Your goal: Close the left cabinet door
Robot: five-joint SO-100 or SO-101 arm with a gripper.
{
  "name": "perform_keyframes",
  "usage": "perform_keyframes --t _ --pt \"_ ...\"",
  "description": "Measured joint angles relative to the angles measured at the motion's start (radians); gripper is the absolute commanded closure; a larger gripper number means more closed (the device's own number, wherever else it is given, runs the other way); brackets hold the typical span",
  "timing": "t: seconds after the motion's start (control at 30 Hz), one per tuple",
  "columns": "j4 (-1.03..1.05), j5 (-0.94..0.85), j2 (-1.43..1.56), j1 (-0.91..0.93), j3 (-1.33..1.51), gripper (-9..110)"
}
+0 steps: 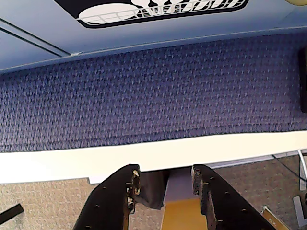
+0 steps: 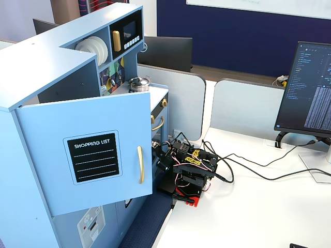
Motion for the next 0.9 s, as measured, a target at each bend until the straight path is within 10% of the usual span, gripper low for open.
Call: perform_keyframes --t 0.43,0.9 --pt "0.000 -0.006 0.000 -0.094 0.000 101" --pt "-0.179 0.153 -0.003 -0.629 -0.160 102"
